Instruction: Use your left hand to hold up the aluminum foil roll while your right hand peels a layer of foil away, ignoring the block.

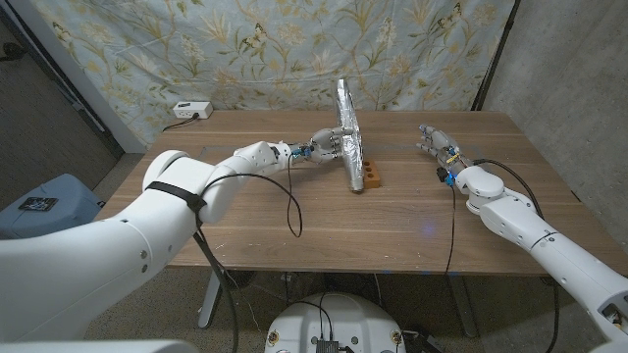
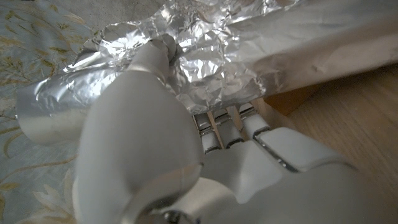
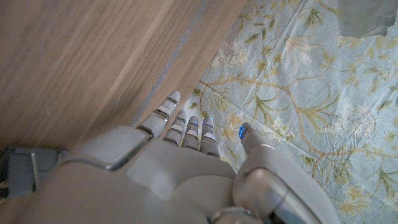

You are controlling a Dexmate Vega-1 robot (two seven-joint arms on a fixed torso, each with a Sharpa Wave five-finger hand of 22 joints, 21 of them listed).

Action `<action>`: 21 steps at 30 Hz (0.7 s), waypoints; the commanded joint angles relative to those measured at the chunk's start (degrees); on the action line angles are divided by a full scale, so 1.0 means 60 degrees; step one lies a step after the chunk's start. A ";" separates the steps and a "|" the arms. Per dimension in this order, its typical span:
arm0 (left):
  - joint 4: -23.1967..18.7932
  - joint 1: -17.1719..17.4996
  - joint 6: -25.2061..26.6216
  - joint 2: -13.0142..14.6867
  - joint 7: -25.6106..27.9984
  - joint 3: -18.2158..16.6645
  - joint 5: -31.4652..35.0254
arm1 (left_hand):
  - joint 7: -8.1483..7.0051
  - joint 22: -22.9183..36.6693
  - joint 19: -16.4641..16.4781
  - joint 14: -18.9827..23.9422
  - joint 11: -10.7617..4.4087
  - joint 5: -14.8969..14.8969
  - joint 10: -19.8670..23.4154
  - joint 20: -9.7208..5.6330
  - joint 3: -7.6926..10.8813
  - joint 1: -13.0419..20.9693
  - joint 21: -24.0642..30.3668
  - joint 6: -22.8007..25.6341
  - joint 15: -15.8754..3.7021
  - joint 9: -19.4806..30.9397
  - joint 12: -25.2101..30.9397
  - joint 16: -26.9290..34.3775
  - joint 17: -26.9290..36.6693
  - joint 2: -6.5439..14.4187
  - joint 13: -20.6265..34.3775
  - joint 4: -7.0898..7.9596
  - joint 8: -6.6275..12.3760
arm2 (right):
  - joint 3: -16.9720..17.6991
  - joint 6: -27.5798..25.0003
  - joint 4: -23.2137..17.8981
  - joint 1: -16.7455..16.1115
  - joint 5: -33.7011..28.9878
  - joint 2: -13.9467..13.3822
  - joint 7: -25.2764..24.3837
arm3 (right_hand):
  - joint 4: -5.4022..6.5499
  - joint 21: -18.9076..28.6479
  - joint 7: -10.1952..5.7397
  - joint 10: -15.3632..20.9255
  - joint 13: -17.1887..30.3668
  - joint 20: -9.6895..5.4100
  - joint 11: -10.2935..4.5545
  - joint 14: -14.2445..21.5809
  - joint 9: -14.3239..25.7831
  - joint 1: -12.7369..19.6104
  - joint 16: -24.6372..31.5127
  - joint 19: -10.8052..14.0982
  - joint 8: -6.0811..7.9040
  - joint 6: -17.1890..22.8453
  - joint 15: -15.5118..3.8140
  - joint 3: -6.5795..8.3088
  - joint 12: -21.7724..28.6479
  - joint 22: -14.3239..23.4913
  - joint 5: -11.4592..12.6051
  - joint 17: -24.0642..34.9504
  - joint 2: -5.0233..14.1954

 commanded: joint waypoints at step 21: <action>0.0024 0.0343 0.1781 -0.0467 -0.0067 -0.1374 -0.0210 | 0.0414 0.0067 0.0084 0.1117 -0.0140 0.0282 0.2738 -0.0061 0.0210 -0.0548 0.0245 0.1433 -0.0364 0.0097 -0.0024 0.0442 0.0048 0.0550 0.1042 0.0115 0.0877 | 0.0039 -0.0890 -0.1307 -0.0480 -0.0057 -0.0522 -0.0255 | -0.0089 0.0039 0.0082 -0.0081 0.0014 -0.0491 0.0013 -0.0081 0.0038 0.0162 0.0069 -0.0054 0.0036 0.0086 -0.0160 0.0016 0.0032 0.0026 0.0033 -0.0014 0.0116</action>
